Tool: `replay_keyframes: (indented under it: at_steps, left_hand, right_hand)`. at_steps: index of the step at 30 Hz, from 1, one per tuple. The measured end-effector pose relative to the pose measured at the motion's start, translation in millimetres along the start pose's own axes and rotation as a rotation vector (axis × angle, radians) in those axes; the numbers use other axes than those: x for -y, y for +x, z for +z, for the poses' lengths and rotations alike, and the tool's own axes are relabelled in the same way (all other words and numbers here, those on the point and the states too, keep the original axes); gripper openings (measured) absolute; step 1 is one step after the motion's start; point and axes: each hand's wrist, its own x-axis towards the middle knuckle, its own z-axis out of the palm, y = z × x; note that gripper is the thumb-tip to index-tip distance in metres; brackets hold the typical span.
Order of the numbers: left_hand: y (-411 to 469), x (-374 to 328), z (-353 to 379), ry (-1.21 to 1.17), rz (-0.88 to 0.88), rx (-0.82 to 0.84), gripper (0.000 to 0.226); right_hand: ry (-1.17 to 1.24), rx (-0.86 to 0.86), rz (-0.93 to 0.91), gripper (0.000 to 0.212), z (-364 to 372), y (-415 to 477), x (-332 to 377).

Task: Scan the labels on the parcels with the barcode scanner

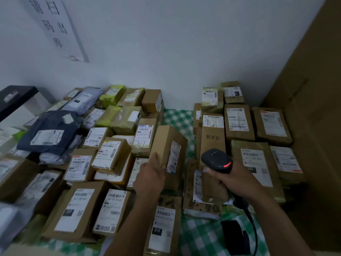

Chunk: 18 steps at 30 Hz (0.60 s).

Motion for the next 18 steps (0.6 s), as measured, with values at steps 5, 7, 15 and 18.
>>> replay_keyframes:
  at_steps: [5,7,15,18]
  left_hand:
    - [-44,38,-29,-0.307,0.077,-0.036,0.068]
    - [-64,56,-34,-0.436,0.042,0.003,0.069]
    - [-118,116,-23,-0.559,-0.049,0.287,0.061]
    - [-127,121,-22,-0.576,-0.102,0.314,0.060]
  right_hand:
    - [-0.020,0.009,-0.004,0.037,8,2,-1]
    - [-0.031,0.028,-0.011,0.032,14,-1,1]
    - [-0.091,0.097,-0.022,0.013,36,-16,-6]
    - [-0.079,0.105,-0.031,0.024,42,-22,-8]
